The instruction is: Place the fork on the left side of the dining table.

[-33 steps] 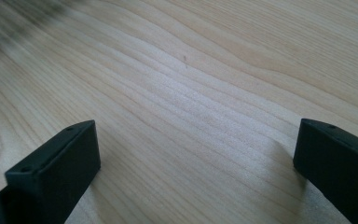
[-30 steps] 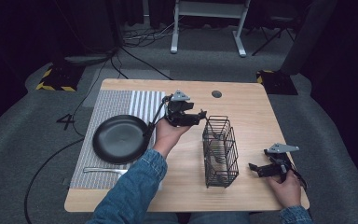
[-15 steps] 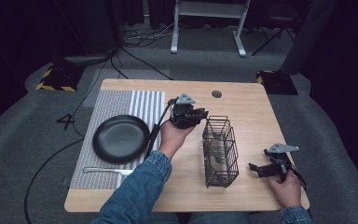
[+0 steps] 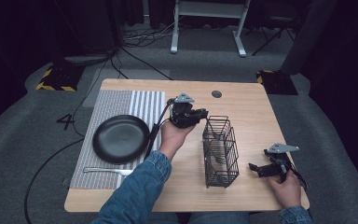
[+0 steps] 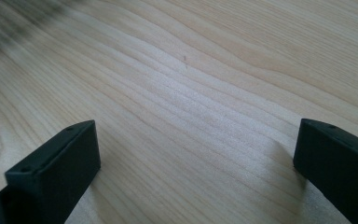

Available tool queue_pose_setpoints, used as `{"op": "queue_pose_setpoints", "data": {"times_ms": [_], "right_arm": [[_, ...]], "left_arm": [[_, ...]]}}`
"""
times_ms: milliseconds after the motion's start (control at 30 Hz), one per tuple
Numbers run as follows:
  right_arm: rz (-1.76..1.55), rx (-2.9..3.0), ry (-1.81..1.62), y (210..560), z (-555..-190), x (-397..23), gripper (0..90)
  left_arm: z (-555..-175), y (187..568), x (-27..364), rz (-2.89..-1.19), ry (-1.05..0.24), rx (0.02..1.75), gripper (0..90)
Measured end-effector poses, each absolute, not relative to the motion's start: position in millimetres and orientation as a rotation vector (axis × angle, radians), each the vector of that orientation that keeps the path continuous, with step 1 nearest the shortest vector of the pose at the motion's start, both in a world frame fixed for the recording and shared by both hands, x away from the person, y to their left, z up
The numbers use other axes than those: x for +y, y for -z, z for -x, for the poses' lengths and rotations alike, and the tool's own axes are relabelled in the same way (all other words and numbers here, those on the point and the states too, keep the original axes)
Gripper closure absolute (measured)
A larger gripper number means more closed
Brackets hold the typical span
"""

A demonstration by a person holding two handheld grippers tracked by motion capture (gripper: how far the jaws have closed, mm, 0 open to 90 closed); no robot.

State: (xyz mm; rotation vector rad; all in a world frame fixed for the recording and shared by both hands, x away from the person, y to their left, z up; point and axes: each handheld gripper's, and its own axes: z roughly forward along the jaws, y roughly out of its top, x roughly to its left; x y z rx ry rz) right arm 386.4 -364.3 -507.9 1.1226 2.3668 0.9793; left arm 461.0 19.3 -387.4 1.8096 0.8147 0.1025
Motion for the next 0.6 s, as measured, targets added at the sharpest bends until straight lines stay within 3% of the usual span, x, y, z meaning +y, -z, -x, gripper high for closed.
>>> {"op": "queue_pose_setpoints", "data": {"times_ms": [233, 600], "right_arm": [[-1.123, 2.367, -0.979, 508, -386, -364, 0.4], [-1.123, 2.367, -0.979, 508, -386, -364, 0.4]], "left_arm": [[-455, 381, 17, -1.808, -0.108, 0.783, 86.5], [-450, 364, 16, -1.807, -0.139, 0.749, 86.6]]}}
